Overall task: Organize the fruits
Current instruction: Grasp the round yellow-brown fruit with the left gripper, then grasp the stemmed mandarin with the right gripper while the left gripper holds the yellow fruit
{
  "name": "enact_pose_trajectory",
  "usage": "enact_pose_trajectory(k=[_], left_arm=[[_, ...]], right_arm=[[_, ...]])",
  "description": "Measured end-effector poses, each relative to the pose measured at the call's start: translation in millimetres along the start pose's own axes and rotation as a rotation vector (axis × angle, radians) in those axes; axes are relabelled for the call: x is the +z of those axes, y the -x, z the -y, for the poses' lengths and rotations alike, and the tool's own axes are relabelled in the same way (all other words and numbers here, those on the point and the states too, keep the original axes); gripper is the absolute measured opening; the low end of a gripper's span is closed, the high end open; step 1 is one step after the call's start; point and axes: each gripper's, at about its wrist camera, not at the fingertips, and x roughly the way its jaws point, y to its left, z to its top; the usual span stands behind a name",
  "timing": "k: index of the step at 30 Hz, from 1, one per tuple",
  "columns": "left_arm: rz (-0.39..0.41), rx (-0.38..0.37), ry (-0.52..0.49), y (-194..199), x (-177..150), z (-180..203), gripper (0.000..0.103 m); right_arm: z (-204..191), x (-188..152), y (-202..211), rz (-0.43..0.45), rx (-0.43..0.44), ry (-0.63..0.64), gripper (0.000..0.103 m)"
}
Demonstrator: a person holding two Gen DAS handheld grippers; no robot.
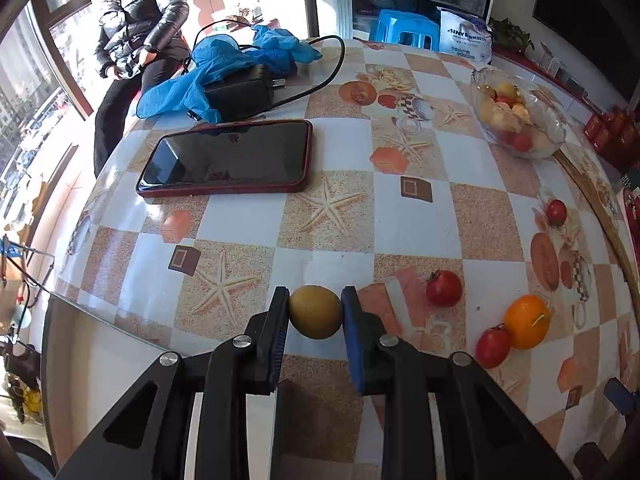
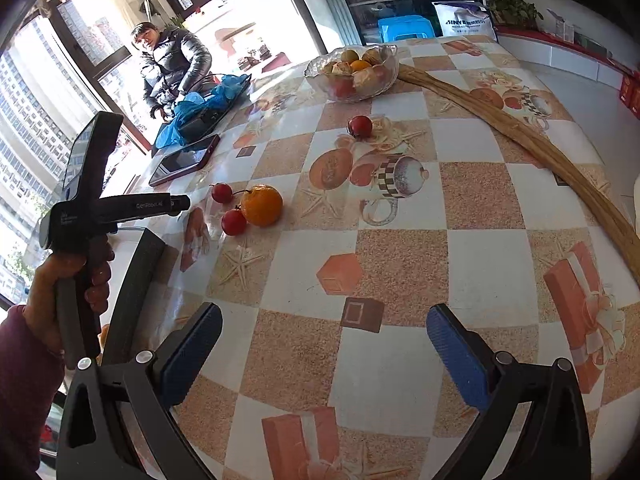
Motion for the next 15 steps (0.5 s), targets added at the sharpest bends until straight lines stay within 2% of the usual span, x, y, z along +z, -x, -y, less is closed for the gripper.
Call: enact_pose_trajectory(k=[3, 7, 11, 13, 15], left_arm=[[0.076, -0.033, -0.01, 34, -22, 11, 0.029], [0.142, -0.041, -0.019, 71, -69, 26, 0.029], [0.141, -0.067, 0.042, 79, -113, 29, 0.029], [0.149, -0.058, 0.075, 77, -126, 28, 0.029], [0.156, -0.056, 0.108, 75, -133, 25, 0.029]], right_arm=[[0, 10, -10, -0.011, -0.004, -0.019, 0.103], [-6, 28, -26, -0.015, 0.0, -0.037, 0.103], [-24, 47, -43, 0.0, -0.02, 0.004, 0.102], [-34, 55, -52, 0.008, -0.034, 0.032, 0.094], [-41, 59, -62, -0.002, -0.033, 0.049, 0.094]])
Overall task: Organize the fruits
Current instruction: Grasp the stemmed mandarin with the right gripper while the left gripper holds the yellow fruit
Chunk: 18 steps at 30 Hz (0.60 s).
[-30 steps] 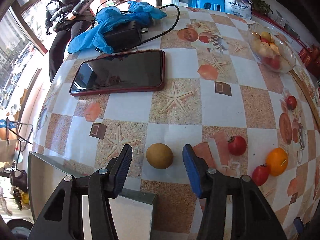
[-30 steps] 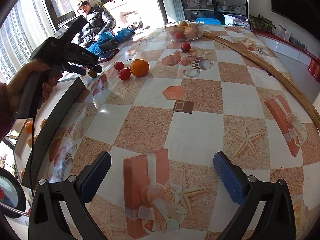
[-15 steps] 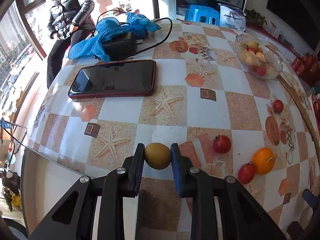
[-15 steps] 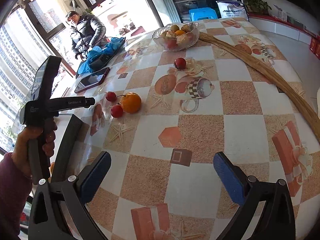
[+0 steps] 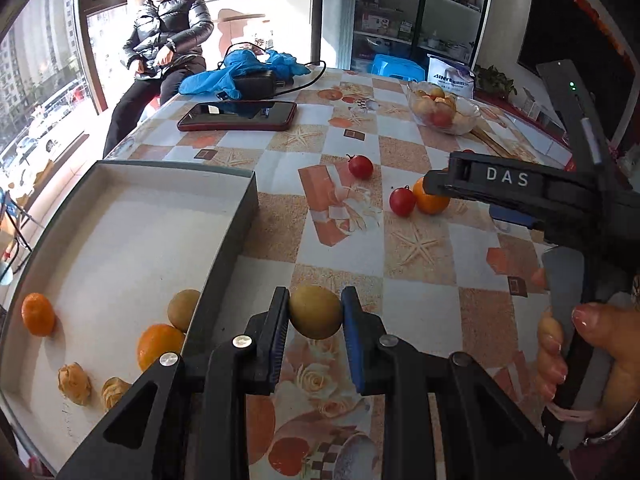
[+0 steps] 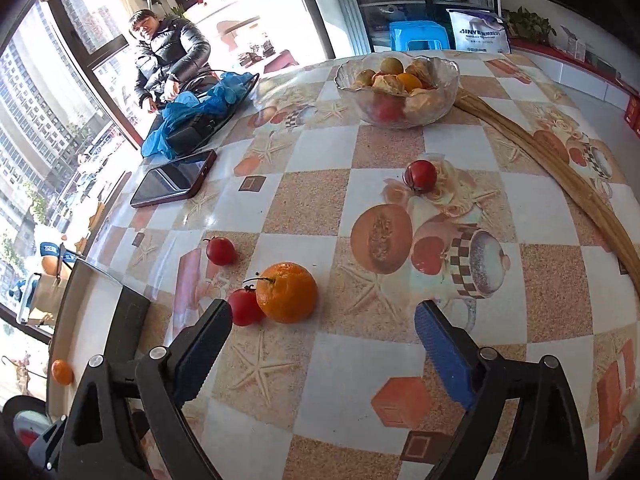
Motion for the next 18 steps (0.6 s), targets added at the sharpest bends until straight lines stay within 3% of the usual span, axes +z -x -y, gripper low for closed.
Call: enact_pose_trajectory(k=[2, 3, 4, 5, 7, 9, 10, 18], left_arm=[[0.012, 0.021, -0.001, 0, -4, 0, 0.029], [0.015, 0.032, -0.011, 0, -7, 1, 0.029], [0.017, 0.041, -0.022, -1, -8, 2, 0.029], [0.021, 0.051, -0.032, -1, -10, 4, 0.029], [0.022, 0.057, -0.044, -2, -14, 7, 0.029], [0.022, 0.056, -0.045, -4, -19, 9, 0.029], [0.023, 0.054, -0.044, -4, -22, 10, 0.029], [0.036, 0.024, -0.036, 0, -46, 12, 0.029]], right_arm=[[-7, 2, -9, -0.005, 0.002, 0.016, 0.094], [-11, 3, -12, -0.008, -0.002, 0.027, 0.087], [-15, 4, -17, -0.013, -0.002, 0.039, 0.071], [-17, 4, -21, -0.021, 0.014, 0.044, 0.07], [-21, 4, -22, -0.017, 0.047, 0.04, 0.051], [-21, 3, -20, -0.015, 0.044, 0.022, 0.046], [-20, 2, -17, -0.003, 0.032, 0.018, 0.037], [12, -49, 27, -0.019, 0.022, 0.025, 0.037]])
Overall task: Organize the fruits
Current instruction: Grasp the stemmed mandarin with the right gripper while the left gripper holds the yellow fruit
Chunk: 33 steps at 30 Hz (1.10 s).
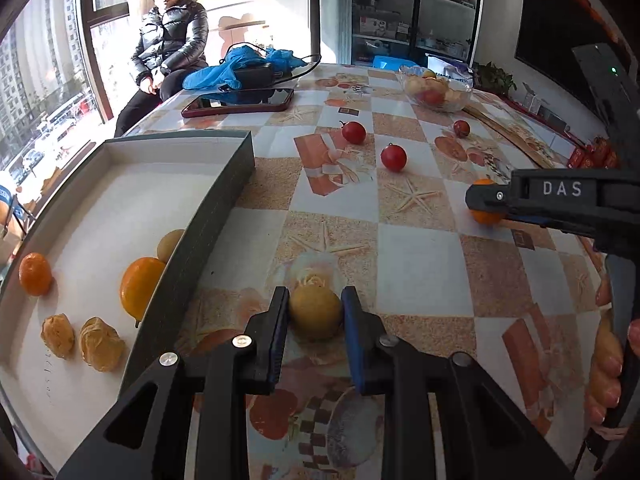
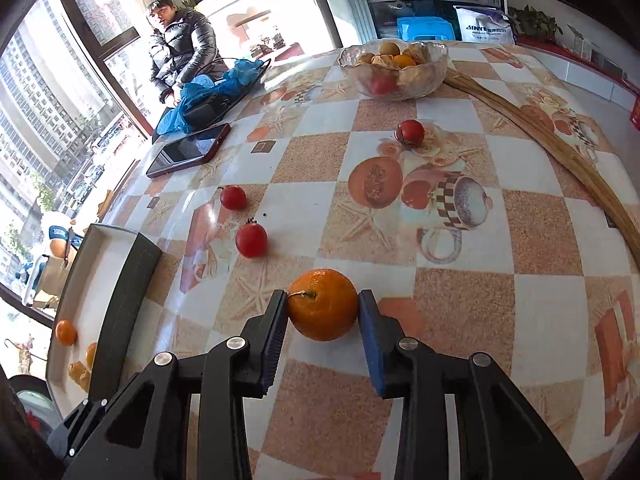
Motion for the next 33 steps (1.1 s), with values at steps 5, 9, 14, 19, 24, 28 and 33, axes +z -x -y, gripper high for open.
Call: enact_pose_trajectory(k=[5, 9, 14, 19, 24, 28, 33], left_arm=[[0.019, -0.02, 0.03, 4, -6, -6, 0.029], [0.03, -0.017, 0.023, 5, -11, -6, 0.029], [0.027, -0.016, 0.021, 5, -11, -7, 0.029], [0.032, -0.015, 0.017, 5, -12, -6, 0.029], [0.032, -0.017, 0.018, 5, -12, -6, 0.029], [0.032, -0.015, 0.017, 5, -12, -6, 0.029], [0.018, -0.018, 0.006, 7, -14, -5, 0.029]], right_arm=[[9, -43, 26, 0.004, -0.025, 0.021, 0.037], [-4, -74, 41, 0.028, -0.081, 0.131, 0.051], [-10, -87, 39, 0.059, -0.145, 0.186, 0.06], [-11, -70, 28, 0.068, -0.147, 0.161, 0.06], [-16, -59, 15, 0.085, -0.185, 0.183, 0.06], [-17, -71, 23, 0.103, -0.186, 0.196, 0.037], [-6, -88, 38, 0.109, -0.143, 0.16, 0.037]])
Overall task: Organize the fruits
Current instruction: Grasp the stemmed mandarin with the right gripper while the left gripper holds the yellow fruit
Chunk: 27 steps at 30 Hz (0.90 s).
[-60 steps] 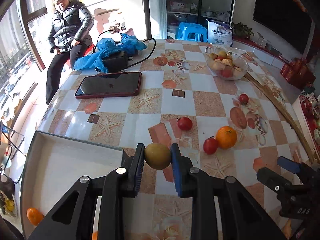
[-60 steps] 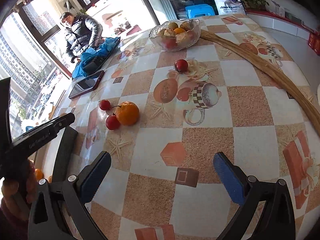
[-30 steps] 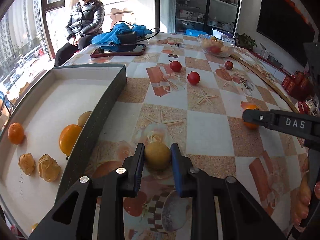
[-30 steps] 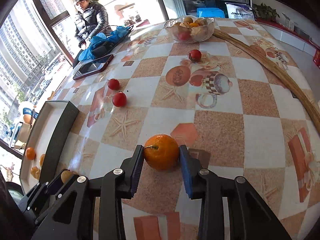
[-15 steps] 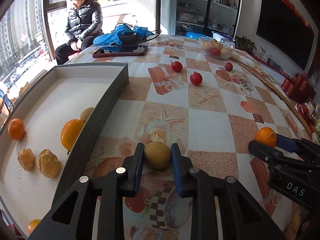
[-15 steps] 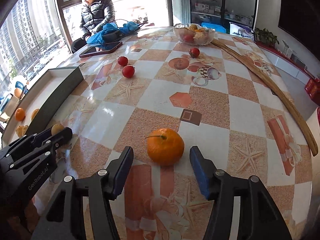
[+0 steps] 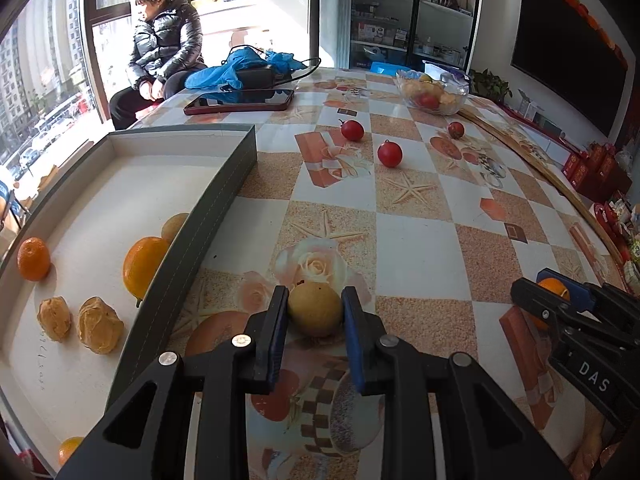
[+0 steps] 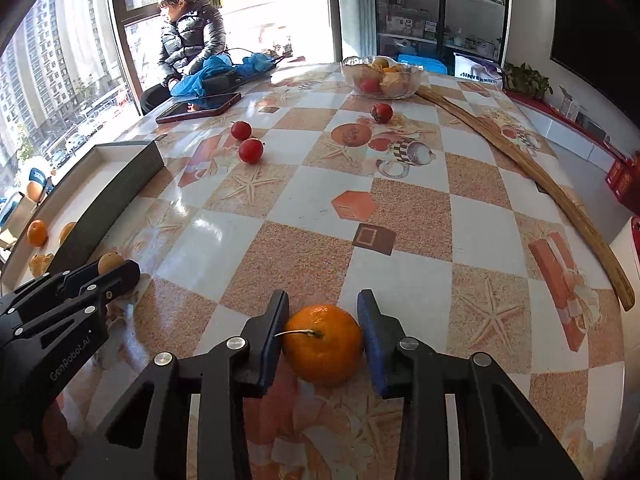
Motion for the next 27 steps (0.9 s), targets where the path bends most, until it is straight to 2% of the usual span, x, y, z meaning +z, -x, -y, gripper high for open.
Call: enact_pose_trajectory(k=[3, 7, 27], left_arm=[[-0.023, -0.015, -0.001, 6, -5, 0, 0.029], [-0.045, -0.011, 0.008, 12, -11, 2, 0.029], [-0.052, 0.005, 0.006, 17, -15, 7, 0.029]], right_arm=[[7, -11, 10, 0.008, 0.027, -0.028, 0.037], [5, -23, 18, 0.033, 0.013, -0.02, 0.038], [6, -22, 17, 0.036, 0.002, -0.016, 0.038]])
